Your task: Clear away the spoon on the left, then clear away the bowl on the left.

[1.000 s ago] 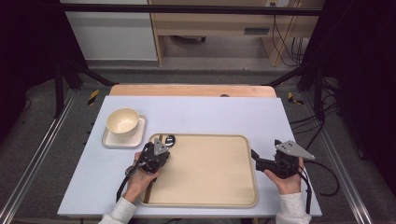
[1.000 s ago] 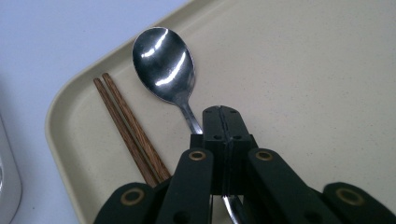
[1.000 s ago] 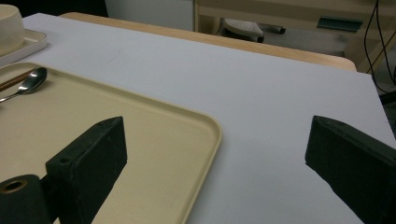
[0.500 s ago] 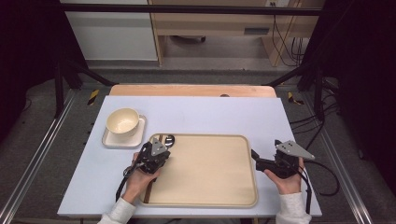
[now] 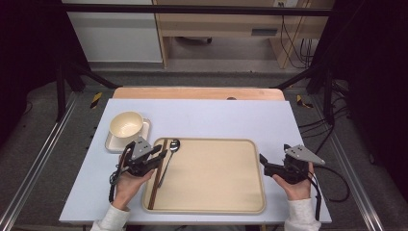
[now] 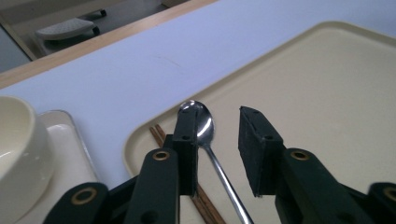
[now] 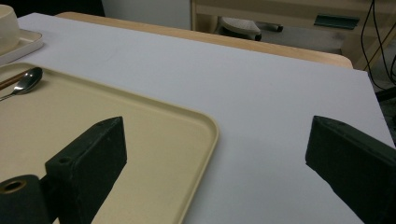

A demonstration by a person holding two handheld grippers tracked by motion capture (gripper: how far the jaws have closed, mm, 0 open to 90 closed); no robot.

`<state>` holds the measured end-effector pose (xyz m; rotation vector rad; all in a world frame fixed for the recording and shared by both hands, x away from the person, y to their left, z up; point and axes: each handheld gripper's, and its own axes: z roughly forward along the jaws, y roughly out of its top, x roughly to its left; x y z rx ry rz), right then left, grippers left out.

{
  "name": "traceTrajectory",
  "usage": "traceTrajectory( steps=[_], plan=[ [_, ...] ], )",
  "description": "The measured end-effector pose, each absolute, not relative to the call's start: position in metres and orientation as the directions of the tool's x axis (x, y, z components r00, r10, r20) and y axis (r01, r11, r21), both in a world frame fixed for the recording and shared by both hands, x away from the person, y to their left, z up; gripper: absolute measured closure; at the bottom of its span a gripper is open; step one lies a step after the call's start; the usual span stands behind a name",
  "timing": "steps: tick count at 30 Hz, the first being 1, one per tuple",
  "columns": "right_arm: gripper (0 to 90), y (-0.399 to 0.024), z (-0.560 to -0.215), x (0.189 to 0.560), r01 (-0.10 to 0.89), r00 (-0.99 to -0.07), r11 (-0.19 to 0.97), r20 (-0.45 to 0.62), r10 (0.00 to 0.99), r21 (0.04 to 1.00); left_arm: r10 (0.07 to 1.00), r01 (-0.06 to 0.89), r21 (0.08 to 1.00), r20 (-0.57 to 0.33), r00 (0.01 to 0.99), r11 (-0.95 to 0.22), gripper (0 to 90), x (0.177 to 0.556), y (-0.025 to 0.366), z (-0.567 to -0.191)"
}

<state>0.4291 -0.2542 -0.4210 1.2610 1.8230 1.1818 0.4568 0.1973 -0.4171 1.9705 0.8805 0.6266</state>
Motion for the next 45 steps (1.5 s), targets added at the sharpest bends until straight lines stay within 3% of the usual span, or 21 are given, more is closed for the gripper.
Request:
traceTrajectory(
  steps=[23,45],
  plan=[
    [5.9,-0.256,-0.421,0.429,0.383,-0.342,0.134,0.005,0.94,0.914,0.877,0.369,0.904,0.014,0.481,-0.217,27.6,0.468,0.266,-0.393],
    [6.1,-0.258,-0.419,0.429,0.378,-0.335,0.126,0.009,0.942,0.917,0.932,0.412,0.899,-0.01,0.362,-0.15,21.9,0.497,0.308,-0.39]
  ],
)
